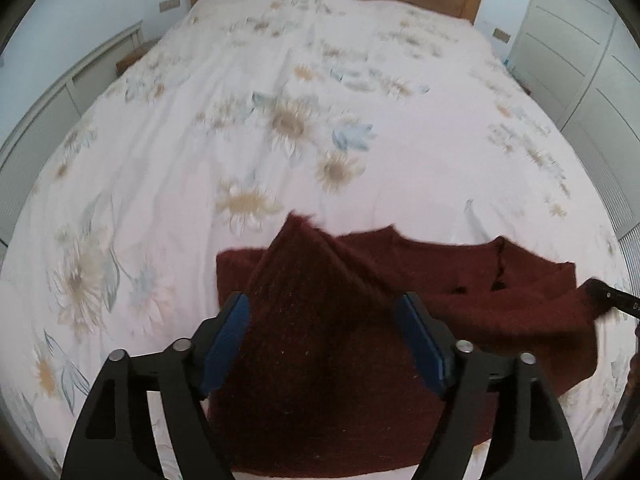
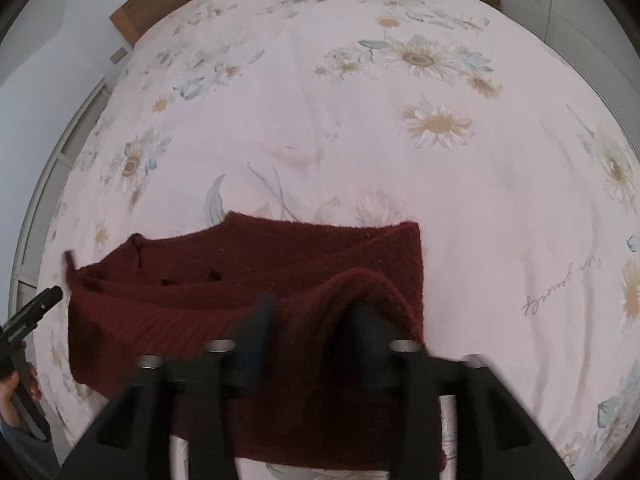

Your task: Fold small clothes

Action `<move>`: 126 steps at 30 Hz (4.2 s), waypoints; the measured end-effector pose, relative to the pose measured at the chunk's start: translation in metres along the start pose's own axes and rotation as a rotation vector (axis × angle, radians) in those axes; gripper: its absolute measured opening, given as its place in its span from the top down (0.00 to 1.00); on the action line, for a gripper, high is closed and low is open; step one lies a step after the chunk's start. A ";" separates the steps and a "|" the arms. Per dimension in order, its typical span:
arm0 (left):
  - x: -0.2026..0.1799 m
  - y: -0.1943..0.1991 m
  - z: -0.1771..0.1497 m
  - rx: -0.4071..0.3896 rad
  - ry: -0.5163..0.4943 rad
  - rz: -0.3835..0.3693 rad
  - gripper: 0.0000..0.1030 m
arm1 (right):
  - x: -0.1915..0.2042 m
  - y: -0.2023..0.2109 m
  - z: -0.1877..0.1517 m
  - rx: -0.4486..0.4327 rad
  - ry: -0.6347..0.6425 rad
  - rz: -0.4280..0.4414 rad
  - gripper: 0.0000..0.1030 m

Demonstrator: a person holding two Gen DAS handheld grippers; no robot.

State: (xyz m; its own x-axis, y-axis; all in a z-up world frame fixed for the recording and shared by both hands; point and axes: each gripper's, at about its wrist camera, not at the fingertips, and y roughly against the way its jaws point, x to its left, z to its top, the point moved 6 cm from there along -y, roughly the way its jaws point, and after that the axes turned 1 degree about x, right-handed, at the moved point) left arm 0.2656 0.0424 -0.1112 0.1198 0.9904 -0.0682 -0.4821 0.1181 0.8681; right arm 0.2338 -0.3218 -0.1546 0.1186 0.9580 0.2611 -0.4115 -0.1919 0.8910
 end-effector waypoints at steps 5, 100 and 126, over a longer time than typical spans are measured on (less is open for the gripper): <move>-0.019 0.011 -0.002 -0.030 -0.059 0.000 0.14 | 0.006 0.011 0.001 -0.019 0.035 -0.032 0.22; 0.029 -0.018 -0.088 0.205 0.133 -0.294 0.70 | -0.050 0.038 -0.164 -0.058 0.124 -0.153 0.00; -0.302 -0.027 -0.057 0.229 -0.313 -0.295 0.74 | -0.160 0.087 -0.141 -0.121 -0.080 -0.171 0.00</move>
State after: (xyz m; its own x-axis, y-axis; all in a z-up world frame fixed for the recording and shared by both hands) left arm 0.1932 -0.2561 -0.1415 0.4947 0.8440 -0.2073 -0.1894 0.3375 0.9221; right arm 0.0513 -0.4616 -0.1709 0.2652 0.9535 0.1431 -0.4837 0.0032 0.8752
